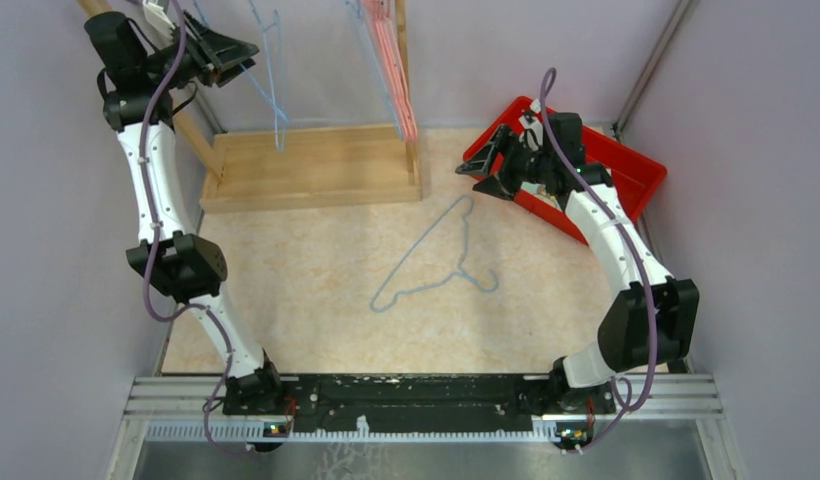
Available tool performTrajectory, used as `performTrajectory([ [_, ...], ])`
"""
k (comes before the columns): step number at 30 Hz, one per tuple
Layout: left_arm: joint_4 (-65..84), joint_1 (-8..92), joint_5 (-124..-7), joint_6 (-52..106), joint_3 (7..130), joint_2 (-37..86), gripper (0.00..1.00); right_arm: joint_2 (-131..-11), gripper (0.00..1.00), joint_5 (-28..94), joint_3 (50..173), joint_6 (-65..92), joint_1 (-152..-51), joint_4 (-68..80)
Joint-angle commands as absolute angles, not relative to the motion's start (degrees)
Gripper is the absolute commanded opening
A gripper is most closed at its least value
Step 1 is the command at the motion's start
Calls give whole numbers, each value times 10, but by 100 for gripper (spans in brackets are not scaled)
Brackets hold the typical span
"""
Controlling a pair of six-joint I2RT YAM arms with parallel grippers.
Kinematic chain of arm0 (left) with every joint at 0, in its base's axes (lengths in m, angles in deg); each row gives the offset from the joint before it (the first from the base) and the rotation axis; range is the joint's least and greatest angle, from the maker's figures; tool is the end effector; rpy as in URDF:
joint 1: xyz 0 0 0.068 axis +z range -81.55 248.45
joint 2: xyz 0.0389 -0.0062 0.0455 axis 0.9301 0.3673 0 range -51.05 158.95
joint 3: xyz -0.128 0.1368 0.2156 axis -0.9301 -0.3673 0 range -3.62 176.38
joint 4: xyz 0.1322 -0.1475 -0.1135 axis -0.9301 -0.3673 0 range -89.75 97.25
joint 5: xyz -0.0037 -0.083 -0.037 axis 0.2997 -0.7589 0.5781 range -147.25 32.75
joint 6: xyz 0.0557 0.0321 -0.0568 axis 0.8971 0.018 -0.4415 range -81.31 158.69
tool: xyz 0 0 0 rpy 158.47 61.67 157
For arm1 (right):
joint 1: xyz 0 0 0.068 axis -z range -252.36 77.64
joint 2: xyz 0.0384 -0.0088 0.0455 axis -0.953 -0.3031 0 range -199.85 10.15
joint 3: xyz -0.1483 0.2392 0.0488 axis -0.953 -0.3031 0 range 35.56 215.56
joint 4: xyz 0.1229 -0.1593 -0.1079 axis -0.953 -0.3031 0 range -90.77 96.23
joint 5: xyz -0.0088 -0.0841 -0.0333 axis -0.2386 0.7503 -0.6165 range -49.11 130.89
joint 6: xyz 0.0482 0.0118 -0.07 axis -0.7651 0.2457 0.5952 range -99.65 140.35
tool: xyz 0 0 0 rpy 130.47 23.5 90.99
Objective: Organize the hangers
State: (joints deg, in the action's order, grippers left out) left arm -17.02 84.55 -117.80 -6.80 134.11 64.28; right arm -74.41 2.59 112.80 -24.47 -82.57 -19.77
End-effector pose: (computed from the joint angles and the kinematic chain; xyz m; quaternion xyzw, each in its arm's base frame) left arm 0.4222 0.0533 0.4956 -0.0165 0.7125 -0.5028 0.4891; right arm 0.3069 0.1030 0.3490 0.0986 0.8401 0.4633 0.2643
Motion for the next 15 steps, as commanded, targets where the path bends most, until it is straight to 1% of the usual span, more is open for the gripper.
performTrajectory([
  [1, -163, 851, -1150, -22, 1343, 602, 62, -718, 71, 15, 1127, -231, -825, -172],
  [4, -189, 852, -1116, 17, 1328, 586, 63, -721, 71, 11, 1127, -230, -825, -172],
  [7, -194, 853, -1094, 43, 1293, 564, 69, -725, 71, 7, 1129, -229, -825, -170],
  [15, -269, 853, -1044, 127, 1258, 535, 72, -726, 71, 5, 1122, -228, -825, -167],
])
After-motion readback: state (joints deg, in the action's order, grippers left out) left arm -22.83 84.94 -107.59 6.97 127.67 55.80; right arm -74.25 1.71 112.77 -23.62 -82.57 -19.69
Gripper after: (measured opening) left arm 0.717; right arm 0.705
